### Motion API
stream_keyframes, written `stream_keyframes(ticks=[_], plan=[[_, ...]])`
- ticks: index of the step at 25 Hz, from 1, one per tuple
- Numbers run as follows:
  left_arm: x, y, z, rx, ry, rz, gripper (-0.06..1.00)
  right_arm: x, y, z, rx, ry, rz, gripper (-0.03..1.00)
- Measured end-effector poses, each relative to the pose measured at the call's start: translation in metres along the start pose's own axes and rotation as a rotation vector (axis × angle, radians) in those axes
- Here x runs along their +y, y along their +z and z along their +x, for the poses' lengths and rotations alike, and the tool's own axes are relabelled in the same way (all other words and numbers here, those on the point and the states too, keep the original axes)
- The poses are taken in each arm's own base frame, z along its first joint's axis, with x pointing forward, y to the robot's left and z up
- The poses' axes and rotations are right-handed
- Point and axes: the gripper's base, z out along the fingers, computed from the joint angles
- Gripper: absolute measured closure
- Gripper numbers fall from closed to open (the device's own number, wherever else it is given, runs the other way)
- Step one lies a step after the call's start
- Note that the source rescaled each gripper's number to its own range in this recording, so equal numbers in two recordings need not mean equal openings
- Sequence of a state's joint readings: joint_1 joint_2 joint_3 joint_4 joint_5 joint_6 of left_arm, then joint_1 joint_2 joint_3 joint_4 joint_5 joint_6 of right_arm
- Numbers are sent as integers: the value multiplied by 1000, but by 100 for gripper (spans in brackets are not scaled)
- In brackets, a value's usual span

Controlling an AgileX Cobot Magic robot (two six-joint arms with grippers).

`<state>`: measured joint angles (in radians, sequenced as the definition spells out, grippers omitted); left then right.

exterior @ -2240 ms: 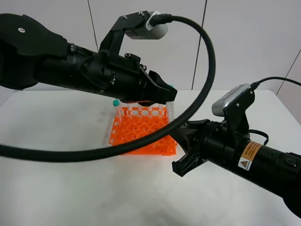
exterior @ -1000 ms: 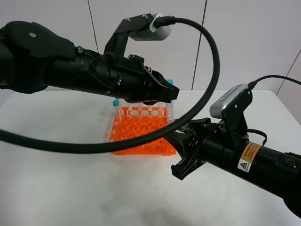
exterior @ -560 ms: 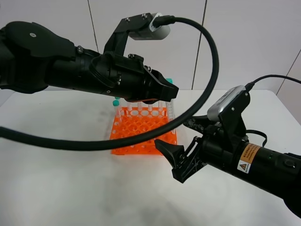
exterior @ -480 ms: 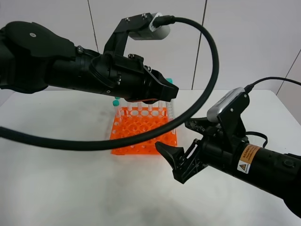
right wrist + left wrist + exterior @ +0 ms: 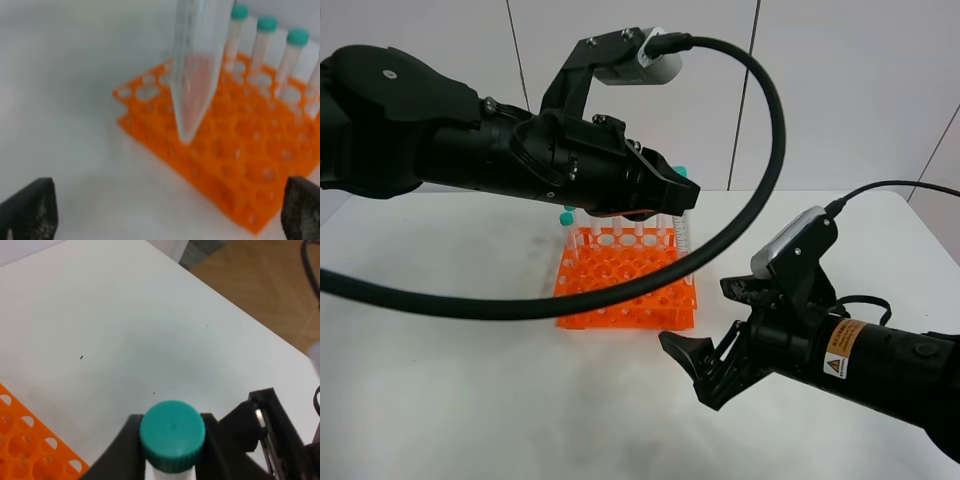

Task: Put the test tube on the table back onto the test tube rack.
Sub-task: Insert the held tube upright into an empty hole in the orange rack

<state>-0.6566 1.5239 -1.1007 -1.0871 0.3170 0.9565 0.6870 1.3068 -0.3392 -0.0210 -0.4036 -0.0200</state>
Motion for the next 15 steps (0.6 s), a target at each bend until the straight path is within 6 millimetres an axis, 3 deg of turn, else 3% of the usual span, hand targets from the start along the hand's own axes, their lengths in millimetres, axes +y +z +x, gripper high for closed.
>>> stream_keyframes(ticks=[5,15], plan=[[0,0,0,0,0,0,94,-5,-1,16,175,37,30,-3],[-1,0,1,8,0,11,94,-54,-12,35,346,237,229,-3]])
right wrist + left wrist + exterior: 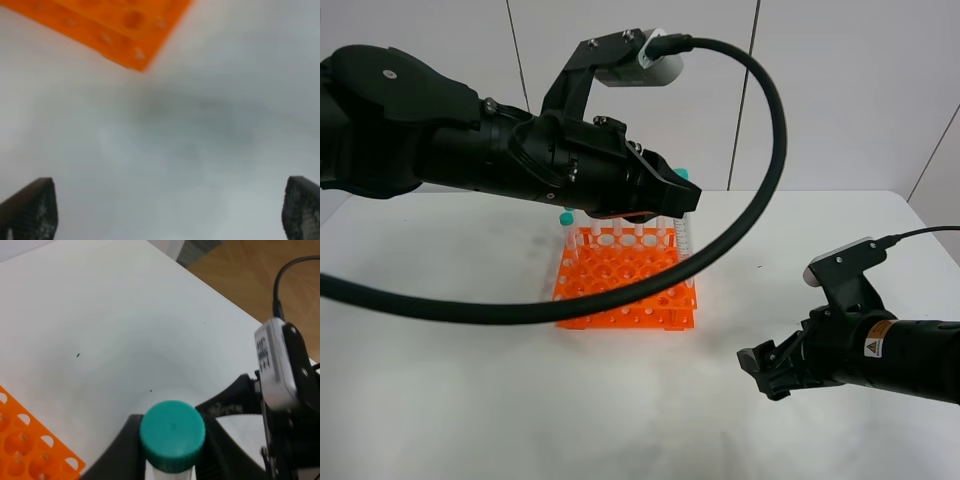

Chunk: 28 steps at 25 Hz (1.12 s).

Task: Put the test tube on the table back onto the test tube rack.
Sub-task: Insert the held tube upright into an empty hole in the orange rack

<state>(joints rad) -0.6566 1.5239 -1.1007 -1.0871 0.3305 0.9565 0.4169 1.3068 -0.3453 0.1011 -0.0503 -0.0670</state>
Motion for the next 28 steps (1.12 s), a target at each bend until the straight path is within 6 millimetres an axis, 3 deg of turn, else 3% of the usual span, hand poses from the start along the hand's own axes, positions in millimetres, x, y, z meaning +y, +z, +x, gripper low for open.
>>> stream_keyframes(ticks=[6,14,19,22,28], plan=[[0,0,0,1,0,1,94,-7,-2,-17,65,-42,16,-3],[0,0,0,1,0,2,94,-71,-19,-49,123,134,208,-3],[0,0,0,4,0,5,94,-107,-36,-56,166,189,297,-3],[-1,0,0,4,0,6,94,-117,-41,-56,170,236,296,-3],[-1,0,0,5,3,7,94,-116,-41,-58,146,277,236,-3]])
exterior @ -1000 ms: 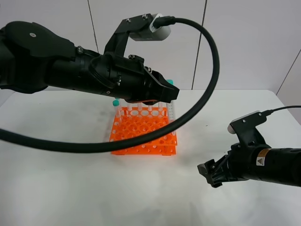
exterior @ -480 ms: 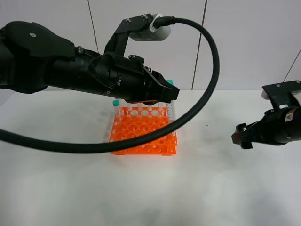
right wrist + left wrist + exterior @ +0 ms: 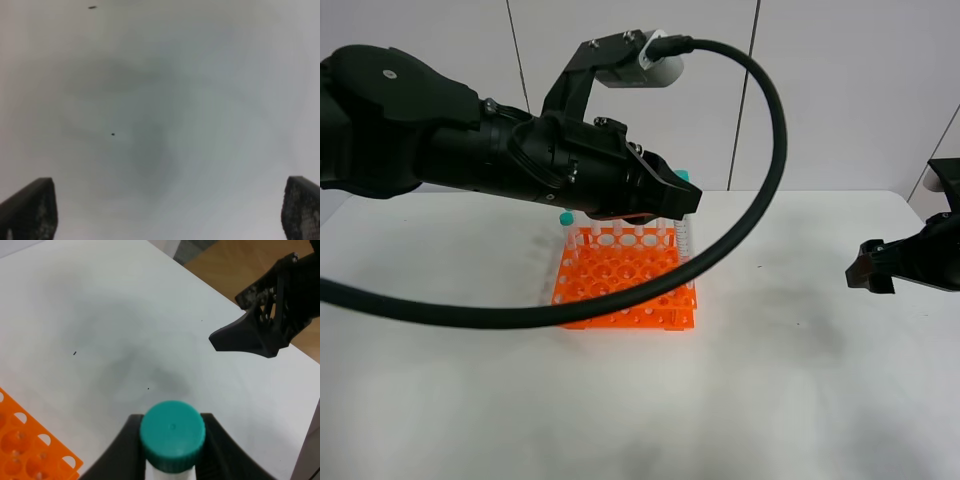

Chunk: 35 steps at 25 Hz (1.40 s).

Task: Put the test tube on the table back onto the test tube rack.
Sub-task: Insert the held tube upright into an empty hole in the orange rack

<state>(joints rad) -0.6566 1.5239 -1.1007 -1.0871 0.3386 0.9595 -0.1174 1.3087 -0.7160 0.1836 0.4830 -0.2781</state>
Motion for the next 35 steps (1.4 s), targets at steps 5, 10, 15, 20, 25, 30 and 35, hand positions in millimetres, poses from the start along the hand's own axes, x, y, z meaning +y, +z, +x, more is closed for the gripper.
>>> stream_keyframes(ticks=[5,10,15,20,25,30,35], plan=[[0,0,0,0,13,1,94,-1,0,0,3,-16,13,-3],[0,0,0,1,18,2,94,-6,-1,1,10,-5,67,-3],[0,0,0,3,25,5,94,-6,-10,-1,-25,-10,81,-3],[-1,0,1,6,38,8,94,-3,-46,1,-111,-16,91,-3],[-1,0,1,6,41,8,94,5,-93,10,-231,-33,76,-3],[-1,0,1,6,41,9,94,18,-144,35,-351,-57,22,-3],[-1,0,1,7,41,10,94,23,-180,69,-399,-80,65,-3]])
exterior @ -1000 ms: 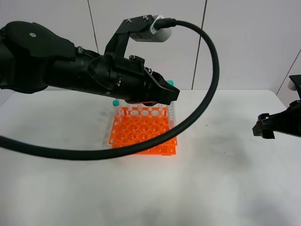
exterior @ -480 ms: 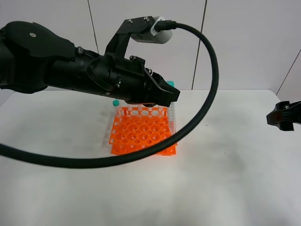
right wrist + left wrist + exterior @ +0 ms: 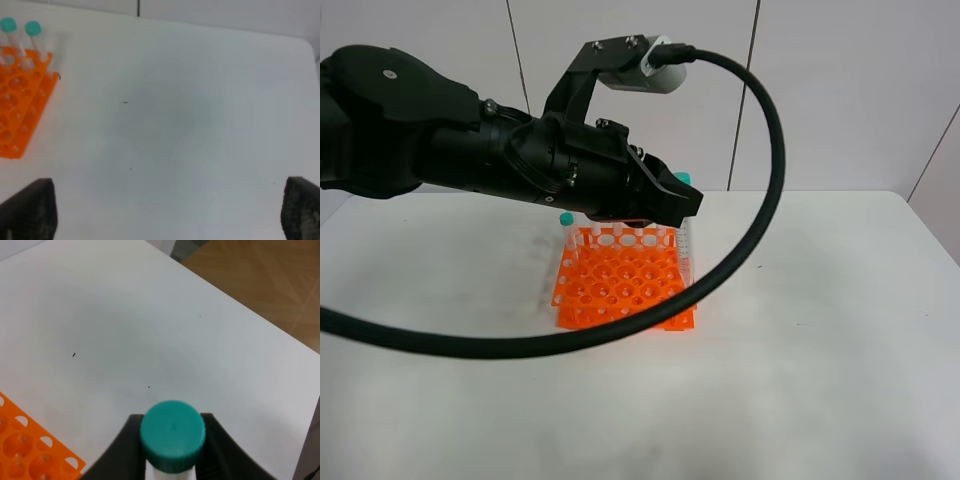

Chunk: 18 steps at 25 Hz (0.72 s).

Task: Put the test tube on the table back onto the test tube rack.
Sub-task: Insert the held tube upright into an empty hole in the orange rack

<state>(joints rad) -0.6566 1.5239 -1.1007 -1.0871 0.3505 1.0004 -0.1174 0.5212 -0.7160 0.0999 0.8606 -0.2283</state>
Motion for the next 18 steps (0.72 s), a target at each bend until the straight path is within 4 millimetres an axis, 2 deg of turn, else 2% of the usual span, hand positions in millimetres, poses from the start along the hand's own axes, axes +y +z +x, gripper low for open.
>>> stream_keyframes(ticks=[3,11,14,18], plan=[[0,0,0,0,0,1,94,0,-16,12,23,3,36,-3],[0,0,0,0,0,1,94,5,-58,36,-100,34,75,-3],[0,0,0,0,0,1,94,7,-68,45,-122,44,79,-3],[0,0,0,0,1,1,94,10,-69,62,-136,88,77,-3]])
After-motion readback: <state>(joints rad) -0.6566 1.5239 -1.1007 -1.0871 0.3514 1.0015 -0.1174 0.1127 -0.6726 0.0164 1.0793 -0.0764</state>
